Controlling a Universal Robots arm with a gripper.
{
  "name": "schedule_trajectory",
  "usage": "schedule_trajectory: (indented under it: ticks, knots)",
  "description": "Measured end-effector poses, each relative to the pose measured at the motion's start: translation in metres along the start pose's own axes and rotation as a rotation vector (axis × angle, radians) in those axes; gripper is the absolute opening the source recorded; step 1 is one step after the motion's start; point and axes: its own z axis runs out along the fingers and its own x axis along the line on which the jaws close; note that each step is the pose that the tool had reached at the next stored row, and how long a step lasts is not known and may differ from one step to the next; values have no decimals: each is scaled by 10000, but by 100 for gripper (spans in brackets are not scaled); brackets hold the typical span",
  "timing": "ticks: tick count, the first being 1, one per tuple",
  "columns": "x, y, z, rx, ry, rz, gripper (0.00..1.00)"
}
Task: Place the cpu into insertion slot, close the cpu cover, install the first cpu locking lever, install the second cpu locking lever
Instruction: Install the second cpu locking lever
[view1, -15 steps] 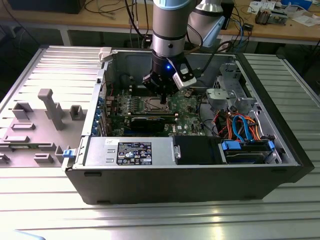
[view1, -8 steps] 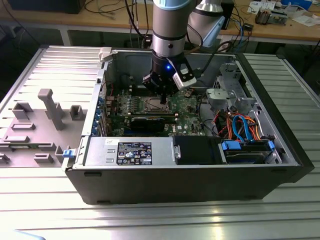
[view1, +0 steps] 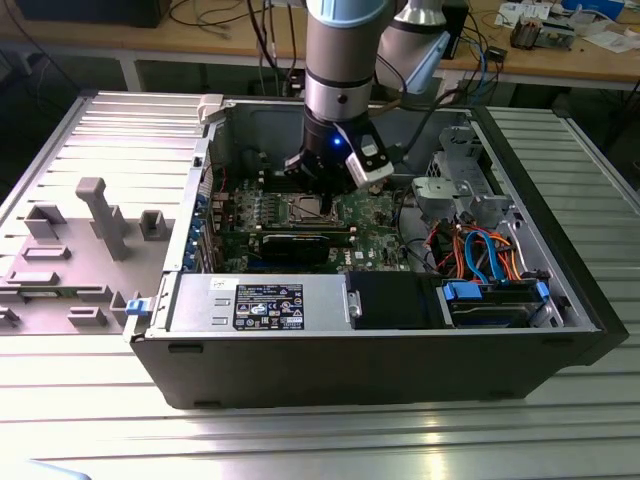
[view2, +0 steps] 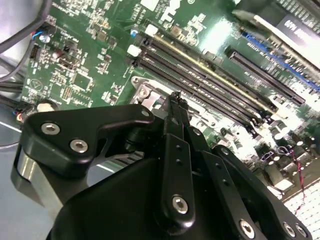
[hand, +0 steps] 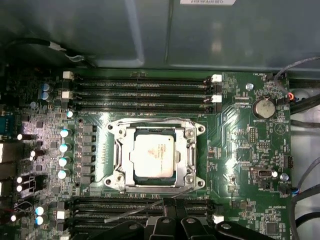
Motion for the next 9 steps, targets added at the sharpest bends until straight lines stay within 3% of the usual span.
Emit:
schedule_trajectory:
  ticks: [4,9]
  knots:
    - [10,-50,54,-6,93,-180,11]
    - [81,-49,72,-10,123,-274,11]
